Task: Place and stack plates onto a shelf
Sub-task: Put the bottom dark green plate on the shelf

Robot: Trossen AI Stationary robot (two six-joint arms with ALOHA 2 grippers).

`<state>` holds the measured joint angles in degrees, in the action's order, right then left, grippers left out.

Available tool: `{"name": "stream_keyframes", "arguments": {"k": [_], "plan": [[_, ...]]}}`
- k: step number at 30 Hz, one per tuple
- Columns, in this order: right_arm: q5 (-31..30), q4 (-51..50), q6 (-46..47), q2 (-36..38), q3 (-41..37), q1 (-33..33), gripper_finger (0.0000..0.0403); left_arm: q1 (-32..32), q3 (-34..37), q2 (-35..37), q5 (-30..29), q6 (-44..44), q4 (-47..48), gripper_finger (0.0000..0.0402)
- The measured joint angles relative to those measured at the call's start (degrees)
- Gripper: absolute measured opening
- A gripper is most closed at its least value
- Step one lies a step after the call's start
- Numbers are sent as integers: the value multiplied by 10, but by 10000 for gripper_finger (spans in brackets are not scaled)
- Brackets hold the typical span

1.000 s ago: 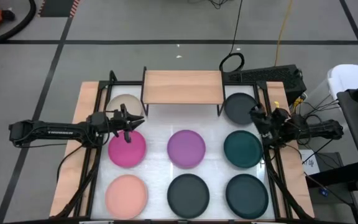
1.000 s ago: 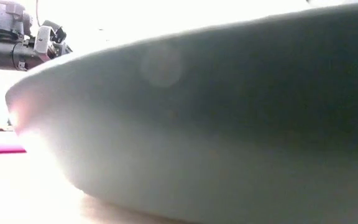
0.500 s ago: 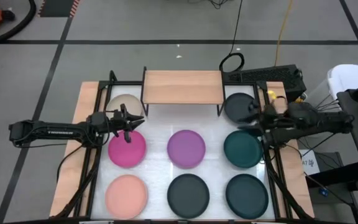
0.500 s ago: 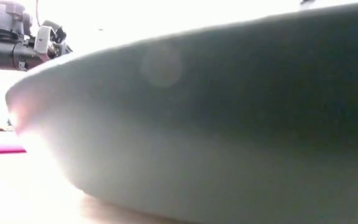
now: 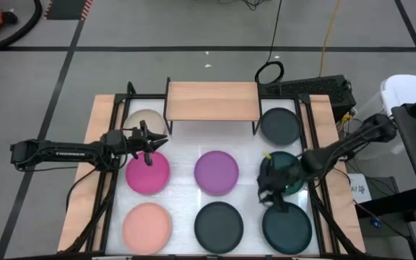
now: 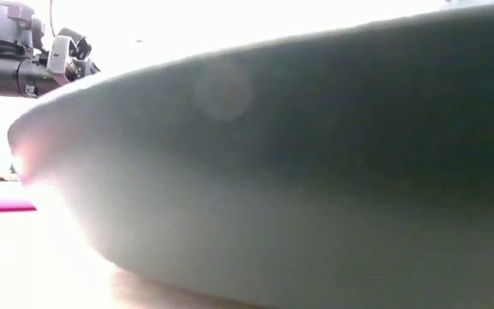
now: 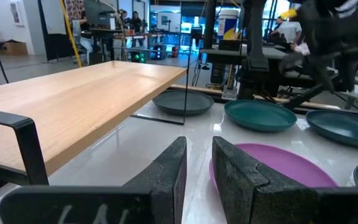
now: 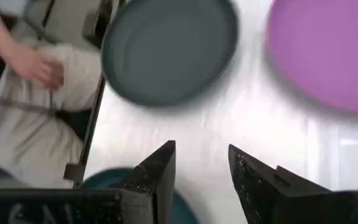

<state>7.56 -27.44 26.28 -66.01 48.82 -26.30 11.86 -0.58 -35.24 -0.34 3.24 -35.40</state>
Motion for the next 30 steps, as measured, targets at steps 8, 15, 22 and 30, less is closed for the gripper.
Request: {"name": "stream_keyframes", "arguments": {"k": [8,15,22,30], "plan": [[17,-33,9,-80,0,-79,130,0,0,0,0,0,0,81],[12,-41,22,-122,0,-87,130,0,0,0,0,0,0,81],[13,-39,12,-170,-3,-87,130,0,0,0,0,0,0,81],[14,-39,32,-190,-38,-86,127,0,0,0,0,0,0,81]]}}
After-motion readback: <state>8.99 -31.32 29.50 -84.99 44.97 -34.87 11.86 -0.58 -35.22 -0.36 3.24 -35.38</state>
